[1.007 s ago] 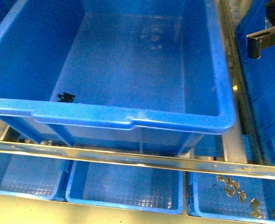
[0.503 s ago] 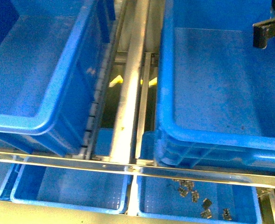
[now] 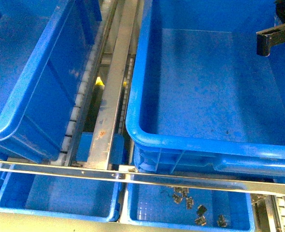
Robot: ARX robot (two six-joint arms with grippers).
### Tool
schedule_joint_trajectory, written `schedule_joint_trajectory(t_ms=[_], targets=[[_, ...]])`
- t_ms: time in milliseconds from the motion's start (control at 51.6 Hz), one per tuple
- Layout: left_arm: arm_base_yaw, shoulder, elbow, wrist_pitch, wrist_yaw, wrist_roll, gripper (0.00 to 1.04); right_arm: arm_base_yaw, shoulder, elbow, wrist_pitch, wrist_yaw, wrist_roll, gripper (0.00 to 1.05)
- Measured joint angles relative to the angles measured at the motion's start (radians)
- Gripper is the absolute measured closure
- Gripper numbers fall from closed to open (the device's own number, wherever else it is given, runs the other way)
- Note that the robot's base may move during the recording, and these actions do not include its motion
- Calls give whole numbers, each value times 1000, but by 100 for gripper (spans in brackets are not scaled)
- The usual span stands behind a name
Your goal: Pick red and yellow buttons and place in box
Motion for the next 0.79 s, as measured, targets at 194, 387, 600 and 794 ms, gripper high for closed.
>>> schedule_joint_trajectory(t_ms=[194, 387, 600, 794], targets=[[0, -99, 0, -99, 0, 1, 102, -19, 0, 0, 0, -10, 0, 79], [0, -103, 0, -102, 0, 1, 102, -32, 2, -1, 5, -14, 1, 79], [0, -103, 0, -102, 0, 1, 91, -56, 18, -1, 8, -28, 20, 79], [0, -103, 0, -102, 0, 1, 59, -127, 151, 77, 17, -114, 14, 79]])
